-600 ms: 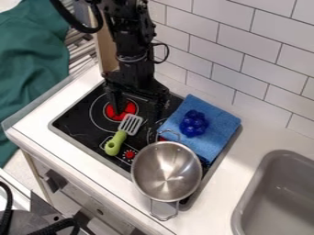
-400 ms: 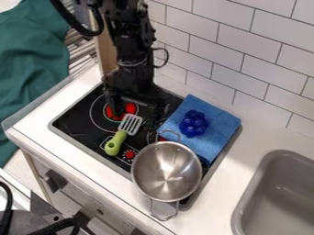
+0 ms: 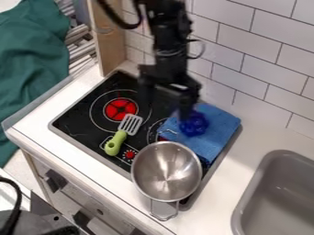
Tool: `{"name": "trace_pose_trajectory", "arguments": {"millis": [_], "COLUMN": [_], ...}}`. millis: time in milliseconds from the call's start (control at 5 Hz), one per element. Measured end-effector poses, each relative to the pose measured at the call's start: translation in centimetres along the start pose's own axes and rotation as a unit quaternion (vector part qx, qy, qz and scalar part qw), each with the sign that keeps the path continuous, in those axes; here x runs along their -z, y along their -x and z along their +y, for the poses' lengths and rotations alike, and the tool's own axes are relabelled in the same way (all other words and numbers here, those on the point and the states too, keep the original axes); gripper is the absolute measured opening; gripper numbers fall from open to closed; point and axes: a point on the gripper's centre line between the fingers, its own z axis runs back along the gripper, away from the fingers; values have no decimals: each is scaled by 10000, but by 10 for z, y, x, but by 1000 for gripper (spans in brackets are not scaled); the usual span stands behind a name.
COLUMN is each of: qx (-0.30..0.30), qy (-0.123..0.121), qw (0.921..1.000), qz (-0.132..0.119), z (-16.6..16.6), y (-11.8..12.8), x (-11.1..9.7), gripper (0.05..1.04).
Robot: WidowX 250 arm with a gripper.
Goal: Move the blue object below the left stove
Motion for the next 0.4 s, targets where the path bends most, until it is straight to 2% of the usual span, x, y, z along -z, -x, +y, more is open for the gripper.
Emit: {"name": "trace_pose_trajectory", "arguments": {"millis": [200,400], "qx": [317,374], "qy": [1,91], "qw": [9995,9992], "qz": [15,82], "z": [-19,-26], "y": [-19,-32], "x": [4,18], "gripper": [1006,1006]}}
